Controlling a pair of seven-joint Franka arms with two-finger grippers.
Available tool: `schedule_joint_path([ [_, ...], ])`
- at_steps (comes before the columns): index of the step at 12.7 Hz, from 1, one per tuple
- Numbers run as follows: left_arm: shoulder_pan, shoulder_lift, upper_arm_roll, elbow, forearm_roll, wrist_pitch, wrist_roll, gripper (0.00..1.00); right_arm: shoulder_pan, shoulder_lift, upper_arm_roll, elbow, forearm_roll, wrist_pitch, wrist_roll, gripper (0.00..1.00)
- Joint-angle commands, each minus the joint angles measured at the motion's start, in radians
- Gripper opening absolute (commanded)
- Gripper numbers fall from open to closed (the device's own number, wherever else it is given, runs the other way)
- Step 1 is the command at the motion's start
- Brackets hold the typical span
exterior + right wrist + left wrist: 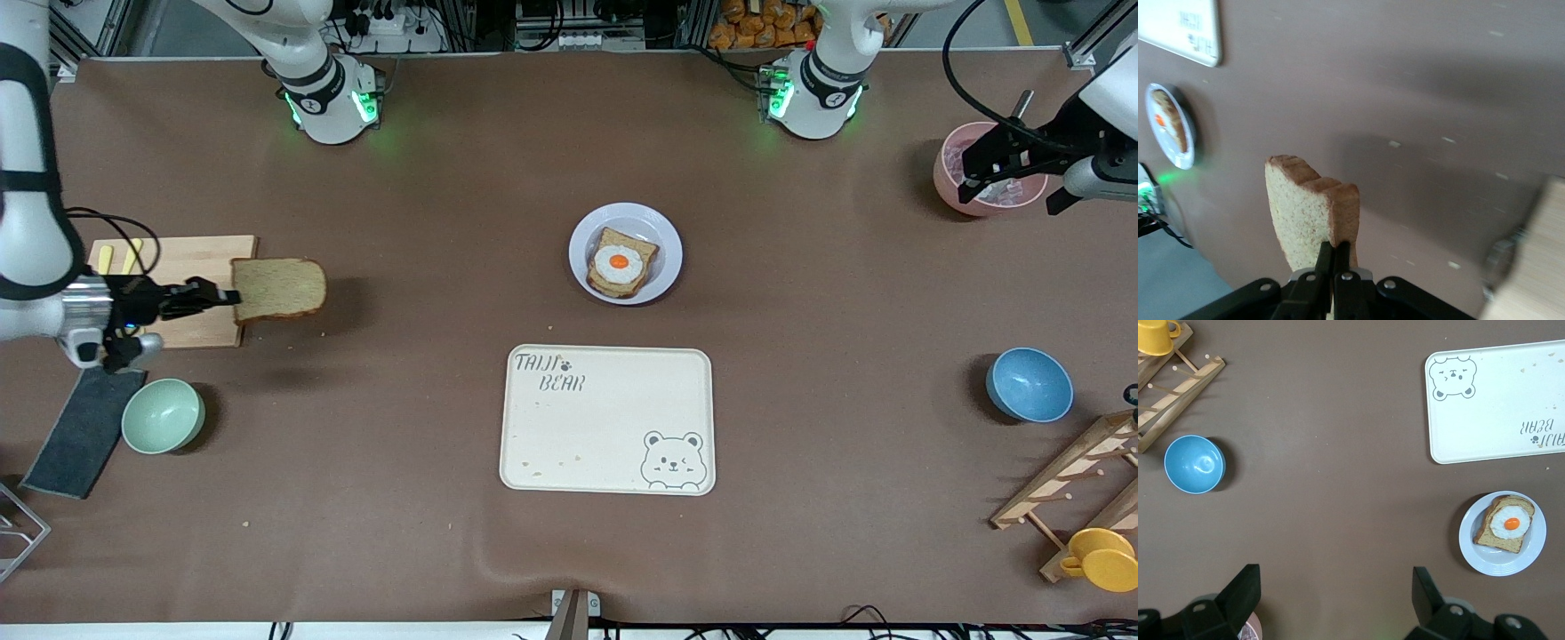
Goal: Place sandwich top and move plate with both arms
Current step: 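Carry the bread slice with the right gripper to the white plate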
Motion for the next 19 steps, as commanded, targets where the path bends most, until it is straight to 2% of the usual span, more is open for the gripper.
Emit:
schedule_joint_path([
  [1,0.008,-0.004,-0.004,0.0,-0.016,0.006,0.004,1.0,0.099,-0.04,-0.01,-0.021,0.073,-0.01,0.12,0.0],
  [5,-0.003,-0.005,-0.006,0.001,-0.016,0.006,0.002,1.0,0.255,-0.064,-0.01,-0.052,0.169,-0.001,0.246,0.0],
  [8,-0.002,-0.005,-0.015,0.0,-0.016,0.005,0.001,1.0,0.366,-0.126,-0.01,-0.165,0.236,0.088,0.291,0.0],
  [11,0.003,-0.005,-0.015,-0.002,-0.016,0.003,0.001,1.0,0.475,-0.167,-0.01,-0.274,0.323,0.232,0.318,0.0],
  [15,0.003,-0.005,-0.015,-0.002,-0.016,0.003,-0.001,1.0,0.71,-0.16,-0.011,-0.317,0.455,0.48,0.442,0.0],
  [19,0.004,-0.005,-0.015,-0.002,-0.016,0.002,-0.001,1.0,0.886,-0.146,-0.01,-0.334,0.491,0.664,0.576,0.0],
])
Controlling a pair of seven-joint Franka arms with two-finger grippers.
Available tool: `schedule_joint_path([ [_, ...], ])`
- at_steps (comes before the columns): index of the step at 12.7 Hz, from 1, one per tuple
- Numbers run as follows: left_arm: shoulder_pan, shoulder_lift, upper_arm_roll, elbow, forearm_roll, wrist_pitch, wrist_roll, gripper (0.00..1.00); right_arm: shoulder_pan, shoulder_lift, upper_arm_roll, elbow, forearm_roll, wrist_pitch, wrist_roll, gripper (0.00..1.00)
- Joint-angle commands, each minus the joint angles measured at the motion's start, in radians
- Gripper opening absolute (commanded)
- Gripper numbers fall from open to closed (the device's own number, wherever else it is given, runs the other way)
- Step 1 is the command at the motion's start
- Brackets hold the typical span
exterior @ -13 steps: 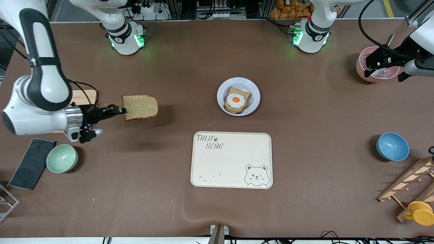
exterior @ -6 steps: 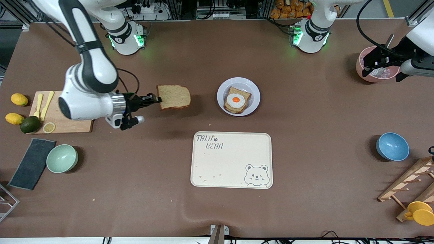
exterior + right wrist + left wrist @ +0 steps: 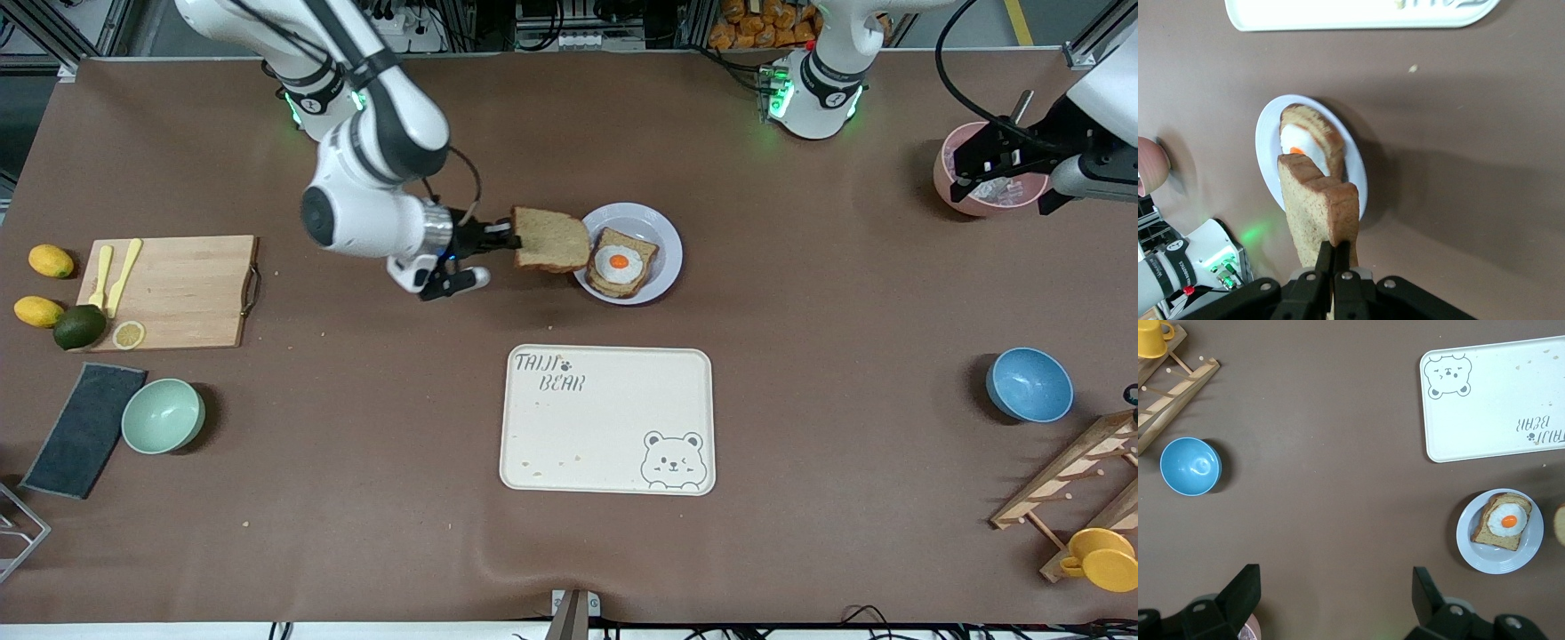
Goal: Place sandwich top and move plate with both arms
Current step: 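Carry the bread slice with the right gripper to the white plate, then lower the bread onto the egg toast and open the right gripper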
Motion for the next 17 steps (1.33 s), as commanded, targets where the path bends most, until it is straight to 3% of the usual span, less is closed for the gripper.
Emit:
schedule_joint_path([
  [1,0.006,-0.005,-0.003,-0.001,-0.015,0.0,-0.001,1.0,0.095,-0.002,-0.013,-0.041,0.088,0.121,0.029,0.0],
  [3,0.008,-0.005,-0.003,-0.001,-0.015,0.0,-0.001,1.0,0.174,0.044,-0.015,-0.038,0.171,0.232,0.027,0.0],
  [6,0.008,-0.004,-0.003,-0.003,-0.015,-0.001,-0.001,1.0,0.202,0.063,-0.013,-0.026,0.213,0.284,0.029,0.0],
  [8,0.008,-0.004,-0.003,-0.007,-0.015,-0.001,-0.001,1.0,0.241,0.132,-0.015,0.042,0.283,0.326,0.029,0.0],
  [10,0.002,-0.002,-0.003,-0.01,-0.017,-0.001,-0.002,1.0,0.253,0.192,-0.015,0.074,0.283,0.395,0.029,0.0],
  [14,0.0,-0.004,-0.003,-0.009,-0.017,-0.001,-0.007,1.0,0.256,0.209,-0.015,0.076,0.285,0.395,0.029,0.0],
  [16,0.002,-0.004,-0.003,-0.009,-0.015,-0.001,-0.007,1.0,0.248,0.21,-0.015,0.079,0.299,0.395,0.032,1.0],
  [17,0.002,-0.004,-0.003,-0.01,-0.017,-0.001,-0.008,1.0,0.254,0.207,-0.018,0.08,0.3,0.397,0.027,1.0],
])
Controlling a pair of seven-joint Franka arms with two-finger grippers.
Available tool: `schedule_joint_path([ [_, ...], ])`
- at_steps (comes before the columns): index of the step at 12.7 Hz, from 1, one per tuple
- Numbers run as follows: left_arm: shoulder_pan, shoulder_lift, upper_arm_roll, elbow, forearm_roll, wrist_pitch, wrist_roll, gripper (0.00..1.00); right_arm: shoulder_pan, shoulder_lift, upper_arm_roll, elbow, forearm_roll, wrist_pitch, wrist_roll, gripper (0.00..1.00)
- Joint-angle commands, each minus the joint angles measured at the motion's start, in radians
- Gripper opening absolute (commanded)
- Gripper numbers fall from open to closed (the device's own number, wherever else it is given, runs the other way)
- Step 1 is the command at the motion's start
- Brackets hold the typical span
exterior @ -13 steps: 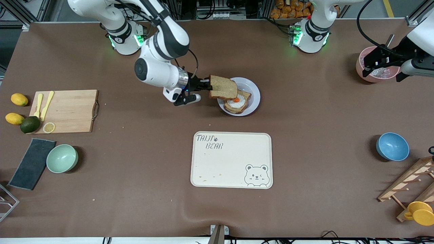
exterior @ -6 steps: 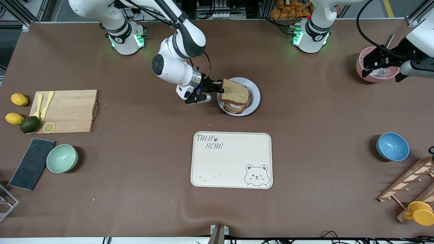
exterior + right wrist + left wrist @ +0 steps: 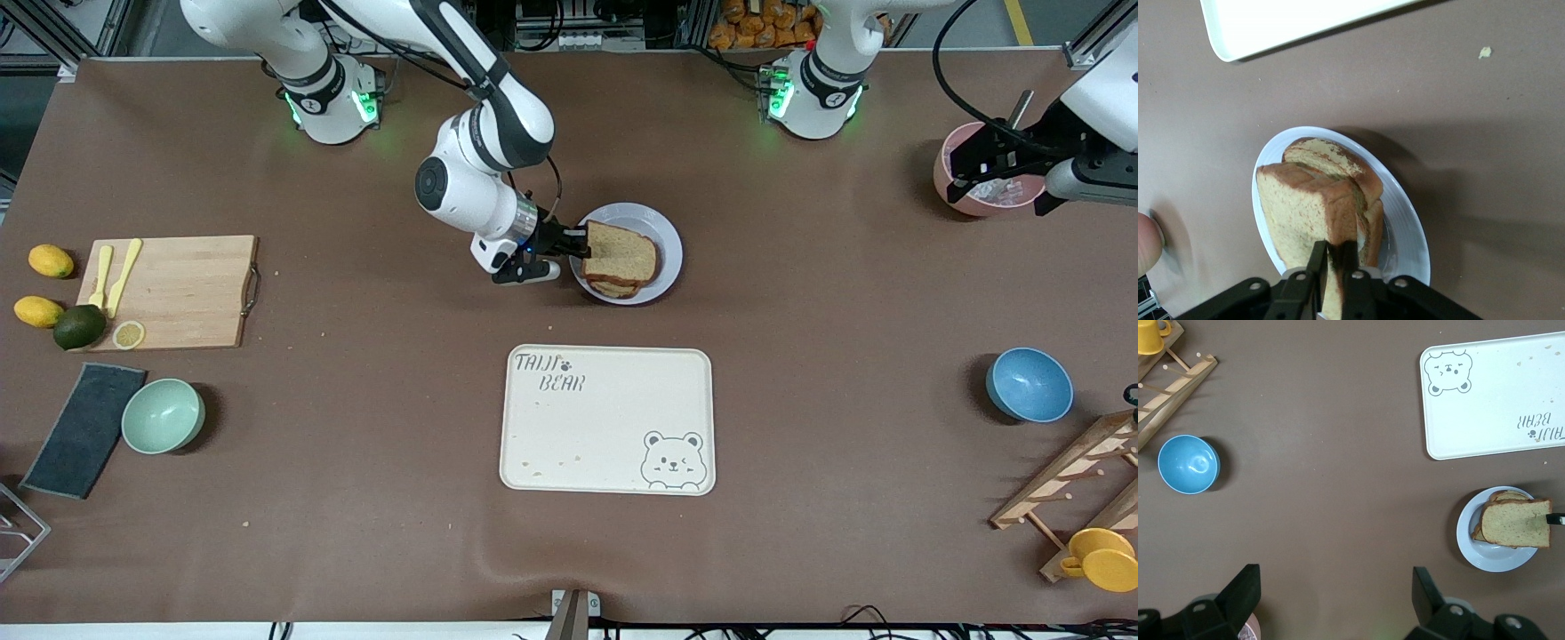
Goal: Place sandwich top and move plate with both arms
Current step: 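Lower the bread onto the egg toast and open the right gripper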
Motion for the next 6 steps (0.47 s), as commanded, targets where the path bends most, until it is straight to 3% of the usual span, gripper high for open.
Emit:
schedule_joint_path([
  [1,0.003,-0.004,-0.002,0.0,-0.016,-0.001,-0.01,1.0,0.005,-0.006,-0.014,0.022,0.027,0.004,0.006,1.0],
  [4,0.008,-0.002,-0.002,0.001,-0.027,0.001,-0.01,1.0,-0.039,-0.024,-0.041,0.031,-0.013,-0.02,0.001,1.0],
  [6,0.009,-0.002,-0.001,-0.002,-0.058,-0.001,-0.016,1.0,-0.082,-0.029,-0.084,0.063,-0.094,-0.12,0.009,1.0],
])
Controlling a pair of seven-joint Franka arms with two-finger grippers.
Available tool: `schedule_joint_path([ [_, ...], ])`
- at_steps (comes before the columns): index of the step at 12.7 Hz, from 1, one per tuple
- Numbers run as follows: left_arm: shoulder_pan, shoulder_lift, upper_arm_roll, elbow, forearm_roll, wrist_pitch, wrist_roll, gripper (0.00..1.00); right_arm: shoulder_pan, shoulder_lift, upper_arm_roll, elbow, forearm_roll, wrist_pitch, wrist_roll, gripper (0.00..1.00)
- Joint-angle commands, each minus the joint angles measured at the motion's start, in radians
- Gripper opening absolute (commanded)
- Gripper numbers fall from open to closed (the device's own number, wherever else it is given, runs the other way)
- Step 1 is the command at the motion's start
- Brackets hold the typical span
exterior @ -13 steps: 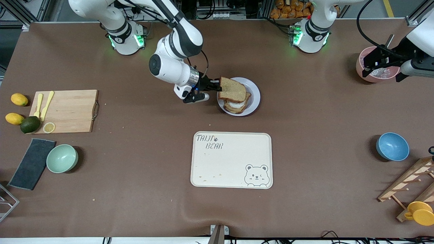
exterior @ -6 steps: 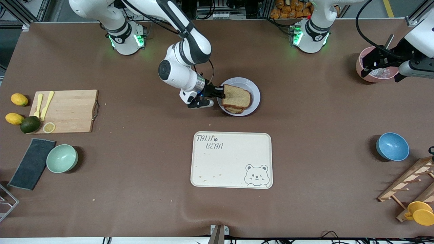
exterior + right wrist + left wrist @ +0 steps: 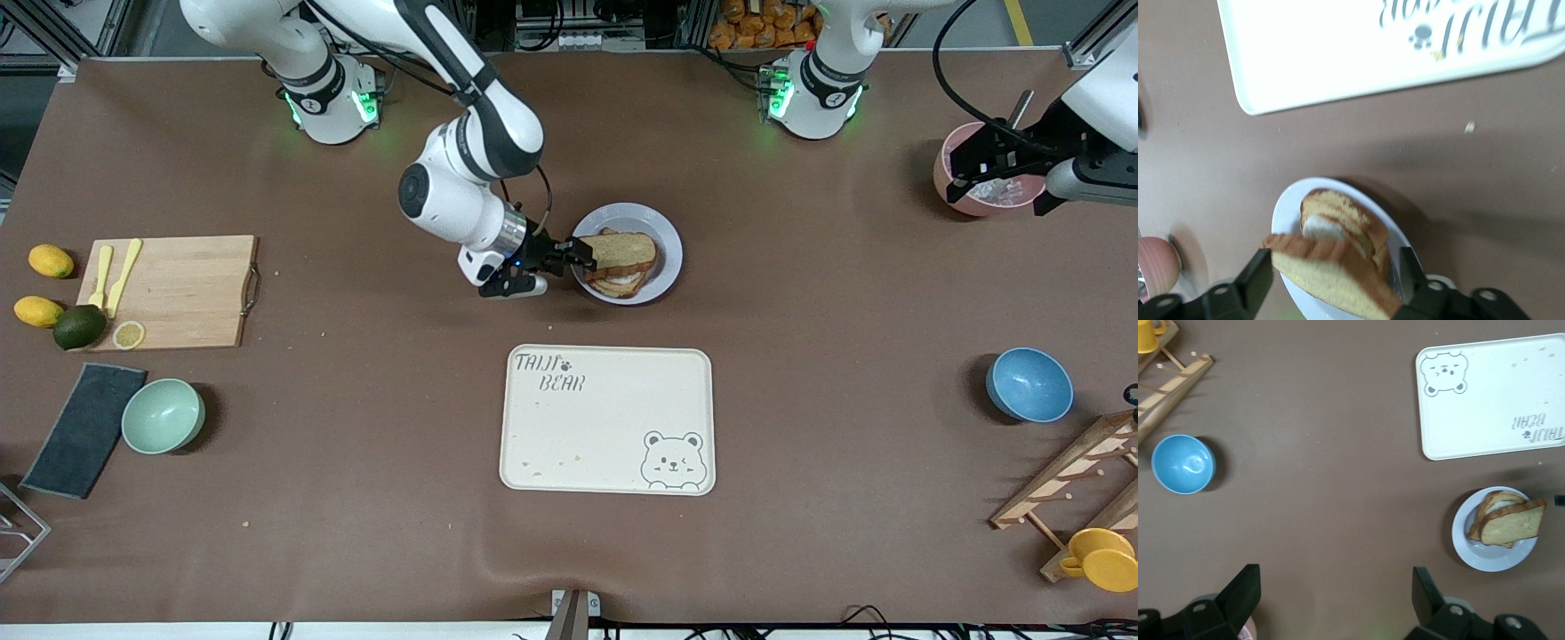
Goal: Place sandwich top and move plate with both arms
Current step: 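Lower the bread onto the egg toast and open the right gripper, then withdraw the right gripper while the left gripper reaches toward the plate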
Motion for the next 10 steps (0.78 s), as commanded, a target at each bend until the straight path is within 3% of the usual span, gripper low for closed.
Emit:
schedule_joint_path([
  [1,0.006,-0.002,-0.001,-0.002,-0.032,-0.002,-0.025,1.0,-0.057,-0.028,-0.068,0.041,-0.097,-0.169,0.01,1.0],
  [5,0.041,0.008,0.002,-0.006,-0.094,-0.005,-0.031,1.0,-0.057,-0.074,-0.346,0.14,-0.287,-0.576,0.01,1.0],
  [7,0.06,0.021,0.002,-0.056,-0.15,-0.015,-0.024,1.0,-0.067,-0.068,-0.496,0.189,-0.312,-0.798,-0.002,1.0],
  [9,0.068,0.124,0.003,-0.058,-0.249,-0.013,-0.021,1.0,-0.071,-0.066,-0.596,0.243,-0.481,-0.911,-0.028,1.0],
  [10,0.068,0.18,0.003,-0.058,-0.297,-0.012,-0.015,1.0,-0.104,-0.06,-0.616,0.263,-0.523,-0.953,-0.03,1.0],
])
